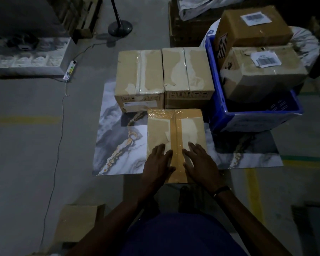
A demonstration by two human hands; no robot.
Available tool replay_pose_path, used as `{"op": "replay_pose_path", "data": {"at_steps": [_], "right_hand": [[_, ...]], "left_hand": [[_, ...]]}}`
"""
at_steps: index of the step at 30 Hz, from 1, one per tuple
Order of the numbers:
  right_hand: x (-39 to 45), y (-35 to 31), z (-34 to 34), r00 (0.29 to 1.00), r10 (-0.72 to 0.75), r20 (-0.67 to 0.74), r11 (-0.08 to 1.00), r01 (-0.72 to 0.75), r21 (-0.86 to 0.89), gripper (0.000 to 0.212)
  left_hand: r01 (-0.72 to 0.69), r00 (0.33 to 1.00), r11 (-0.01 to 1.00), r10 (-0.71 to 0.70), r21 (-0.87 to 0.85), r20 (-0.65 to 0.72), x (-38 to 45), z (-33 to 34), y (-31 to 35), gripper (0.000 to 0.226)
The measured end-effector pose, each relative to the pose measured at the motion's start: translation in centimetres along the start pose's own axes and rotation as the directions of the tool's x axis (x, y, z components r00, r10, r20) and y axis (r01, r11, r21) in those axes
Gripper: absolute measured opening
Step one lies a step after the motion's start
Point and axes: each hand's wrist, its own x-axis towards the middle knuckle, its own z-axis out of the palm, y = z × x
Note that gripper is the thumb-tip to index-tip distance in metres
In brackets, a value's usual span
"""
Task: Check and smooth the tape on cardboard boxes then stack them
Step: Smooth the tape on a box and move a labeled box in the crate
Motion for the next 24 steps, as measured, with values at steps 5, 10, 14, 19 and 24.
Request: {"op": "replay_pose_path", "data": {"at_steps": [5, 10, 14, 19, 24], "right_hand": [[-1.4, 0.8, 0.7, 1.000, -0.012, -0.026, 0.996, 0.014, 0.083, 0.050], [-3.0, 1.1, 1.1, 0.999, 0.004, -0.048, 0.993, 0.002, 0.116, 0.045], [-2.9, 1.6, 1.5, 0.992, 0.046, -0.119, 0.979, -0.021, 0.202, 0.048], [-3.1, 2.6, 1.2, 0.967, 0.214, -0.141, 0.911, -0.145, 0.385, 0.085], [-2.6, 3.3, 1.5, 0.982, 0.190, -0.002, 0.896, -0.173, 0.409, 0.105]], "left_hand": [[-0.037, 0.997, 0.999, 0.039, 0.034, -0.073, -1.5, 2.1, -0.7, 0.060], [-0.114, 0.988, 0.992, 0.118, 0.050, -0.100, -3.3, 2.9, -1.2, 0.055], [-0.090, 0.982, 0.995, 0.096, 0.048, -0.165, -3.1, 2.2, -1.7, 0.058], [0.077, 0.985, 0.982, -0.101, -0.170, -0.137, -3.4, 1.8, -3.4, 0.094], [0.139, 0.987, 0.908, -0.157, -0.394, -0.014, -2.6, 1.3, -3.8, 0.102]]}}
